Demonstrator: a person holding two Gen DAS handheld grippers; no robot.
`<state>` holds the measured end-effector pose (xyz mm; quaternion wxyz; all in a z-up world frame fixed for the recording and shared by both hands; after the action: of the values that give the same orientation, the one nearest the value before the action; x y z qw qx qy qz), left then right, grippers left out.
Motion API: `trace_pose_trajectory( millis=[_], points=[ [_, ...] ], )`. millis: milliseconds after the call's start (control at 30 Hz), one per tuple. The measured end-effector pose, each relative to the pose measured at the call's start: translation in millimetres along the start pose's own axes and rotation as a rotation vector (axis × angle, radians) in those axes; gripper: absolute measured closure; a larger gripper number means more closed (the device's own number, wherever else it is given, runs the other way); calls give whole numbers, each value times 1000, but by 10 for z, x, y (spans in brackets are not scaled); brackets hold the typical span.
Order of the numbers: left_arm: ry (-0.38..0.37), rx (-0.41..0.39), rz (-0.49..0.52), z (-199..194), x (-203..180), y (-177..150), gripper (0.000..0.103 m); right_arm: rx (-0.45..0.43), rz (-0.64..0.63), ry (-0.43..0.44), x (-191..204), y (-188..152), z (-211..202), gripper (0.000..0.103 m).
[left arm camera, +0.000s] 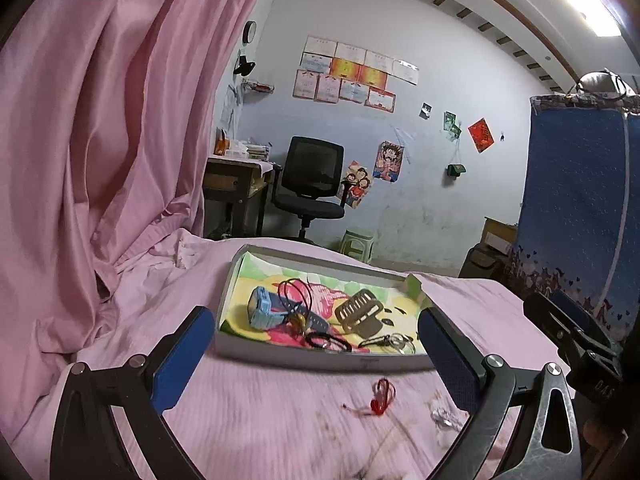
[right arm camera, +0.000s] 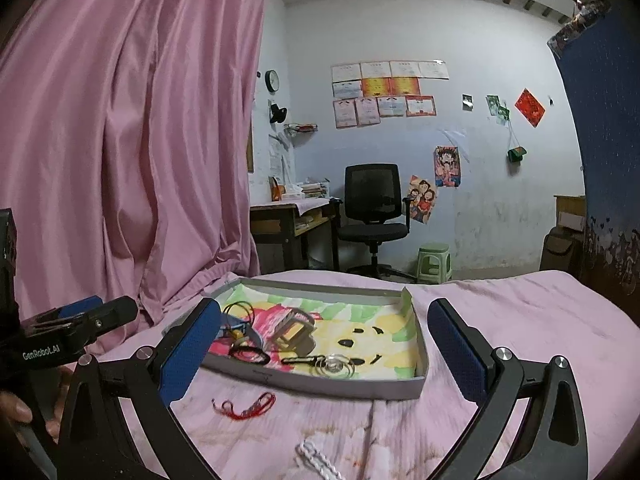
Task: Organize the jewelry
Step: 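Move both tools back toward the red bead string and white clip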
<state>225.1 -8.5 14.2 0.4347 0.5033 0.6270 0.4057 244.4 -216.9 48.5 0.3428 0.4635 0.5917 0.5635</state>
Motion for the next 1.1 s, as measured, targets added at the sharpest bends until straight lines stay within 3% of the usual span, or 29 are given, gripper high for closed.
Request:
trace_pose_trajectory(
  millis=[233,367,633,767,800,867,933,1100],
  points=[
    [3,3,2,-167,71,-137,0,52,4,-5,-20,-206,-162,1],
    [-3,32,30,-195,65,-231,0,124,6,2,-47,-397,-188,1],
    [-100,287,121,99,-87,-601,0,379,52,49,-167,-895,-21,1],
    [-115,364,144,226,-107,-749,0,475,56,80,-153,-1135,78,2],
    [-121,379,148,256,-111,-777,1,487,59,88,-143,-1172,95,4],
    [-132,397,155,297,-131,-825,3,511,66,110,-94,-1228,154,24],
    [-152,424,167,346,-166,-869,13,540,82,126,-98,-1303,201,34],
    [-195,473,205,436,-305,-952,26,602,117,137,-104,-1469,306,46]
  ],
)
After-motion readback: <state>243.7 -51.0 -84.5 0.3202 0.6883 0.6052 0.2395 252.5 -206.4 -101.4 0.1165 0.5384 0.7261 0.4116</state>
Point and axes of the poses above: each gripper's, at about its wrist camera, not at the fingertips, and z roughly the way its jaws point, x to its left, y to its top, the point moved 9 cm from there along z, roughly the way its jaws point, and after that the axes turned 8 degrees about y, right-handed, at the moved point
